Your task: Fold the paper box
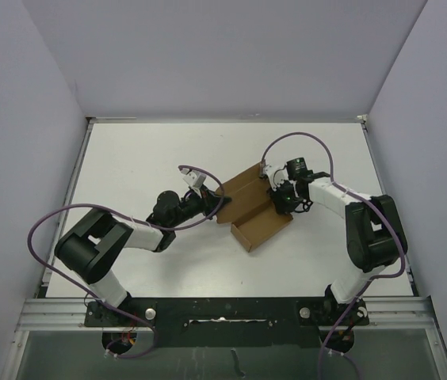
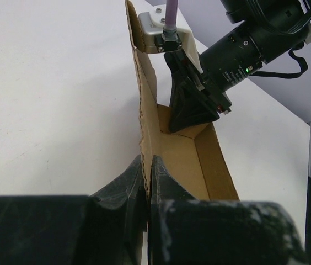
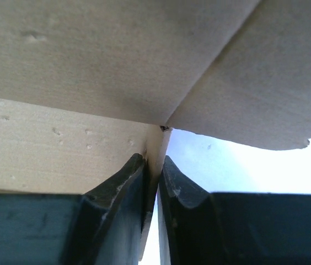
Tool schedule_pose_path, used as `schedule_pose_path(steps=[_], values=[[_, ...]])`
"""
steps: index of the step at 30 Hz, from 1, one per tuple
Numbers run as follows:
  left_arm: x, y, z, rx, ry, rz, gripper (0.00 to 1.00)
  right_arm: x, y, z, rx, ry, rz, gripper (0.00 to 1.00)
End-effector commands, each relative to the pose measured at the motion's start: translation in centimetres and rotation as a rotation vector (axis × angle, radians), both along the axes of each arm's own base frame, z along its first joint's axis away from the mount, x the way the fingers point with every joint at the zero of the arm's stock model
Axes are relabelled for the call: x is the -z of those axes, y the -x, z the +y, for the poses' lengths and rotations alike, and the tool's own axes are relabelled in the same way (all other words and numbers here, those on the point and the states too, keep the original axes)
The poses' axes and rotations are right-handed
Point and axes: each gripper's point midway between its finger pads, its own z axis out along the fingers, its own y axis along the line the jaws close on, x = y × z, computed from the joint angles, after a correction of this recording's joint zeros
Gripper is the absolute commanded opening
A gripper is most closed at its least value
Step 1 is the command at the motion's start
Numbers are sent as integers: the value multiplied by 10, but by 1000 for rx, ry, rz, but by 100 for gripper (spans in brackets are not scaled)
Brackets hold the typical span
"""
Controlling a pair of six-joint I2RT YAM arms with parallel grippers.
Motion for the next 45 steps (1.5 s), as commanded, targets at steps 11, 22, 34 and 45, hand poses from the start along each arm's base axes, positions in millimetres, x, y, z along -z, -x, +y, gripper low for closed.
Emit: schedule_pose_path(steps=[11,22,34,45], values=[[-21,0,-14,63,-2,-162,0,-52,8,7,-73,-218,-56,33],[-33,-1,-13,84,-10,-230,0,-111,28,6,-190,-454,-117,40],[-20,5,-7,75,-18,-176,0,-82,110,-14,-858,-363,-345,0],[-13,10,-12,131,-18,-140,0,-17,74,-21,-837,-37,-202,0]])
